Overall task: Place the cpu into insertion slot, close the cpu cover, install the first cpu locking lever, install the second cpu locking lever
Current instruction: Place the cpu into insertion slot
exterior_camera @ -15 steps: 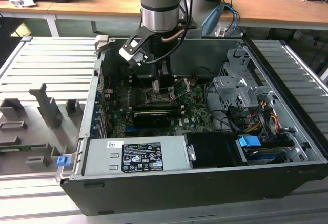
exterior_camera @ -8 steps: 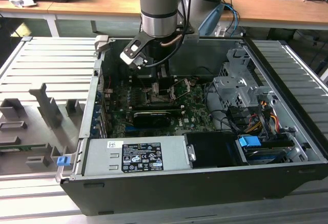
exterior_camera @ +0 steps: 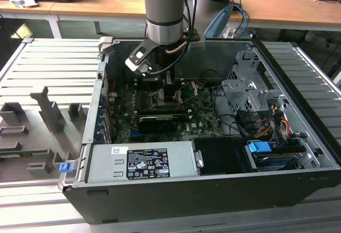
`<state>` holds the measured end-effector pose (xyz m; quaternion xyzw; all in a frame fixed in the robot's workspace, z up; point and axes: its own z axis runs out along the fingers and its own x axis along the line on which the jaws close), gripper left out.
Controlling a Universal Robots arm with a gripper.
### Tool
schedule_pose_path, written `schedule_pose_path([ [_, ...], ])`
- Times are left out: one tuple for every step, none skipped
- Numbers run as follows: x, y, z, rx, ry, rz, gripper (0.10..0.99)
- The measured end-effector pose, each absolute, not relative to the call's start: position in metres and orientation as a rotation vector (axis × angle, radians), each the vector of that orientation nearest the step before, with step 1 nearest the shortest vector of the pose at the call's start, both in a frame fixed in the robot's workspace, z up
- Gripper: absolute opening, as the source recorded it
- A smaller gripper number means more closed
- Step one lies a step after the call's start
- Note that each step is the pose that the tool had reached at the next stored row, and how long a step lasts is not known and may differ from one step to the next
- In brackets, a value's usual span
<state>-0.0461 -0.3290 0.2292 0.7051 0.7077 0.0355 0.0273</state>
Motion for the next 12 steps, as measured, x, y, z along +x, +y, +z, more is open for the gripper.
schedule_pose_path([
  [-0.046,-0.329,0.228,2.183,2.18,0.11,0.529],
  [-0.046,-0.326,0.226,2.186,2.176,0.109,0.529],
  [-0.046,-0.324,0.223,2.186,2.176,0.11,0.529],
  [-0.048,-0.322,0.22,2.186,2.176,0.11,0.529],
  [-0.05,-0.322,0.216,2.186,2.176,0.11,0.529],
  [-0.051,-0.322,0.215,2.187,2.176,0.109,0.529],
  [-0.051,-0.322,0.214,2.187,2.175,0.109,0.529],
  [-0.051,-0.322,0.213,2.19,2.172,0.109,0.529],
  [-0.05,-0.321,0.213,2.194,2.168,0.109,0.529],
  [-0.049,-0.321,0.212,2.2,2.162,0.109,0.529],
  [-0.049,-0.321,0.211,2.2,2.162,0.109,0.529],
  [-0.049,-0.32,0.21,2.2,2.162,0.109,0.529],
])
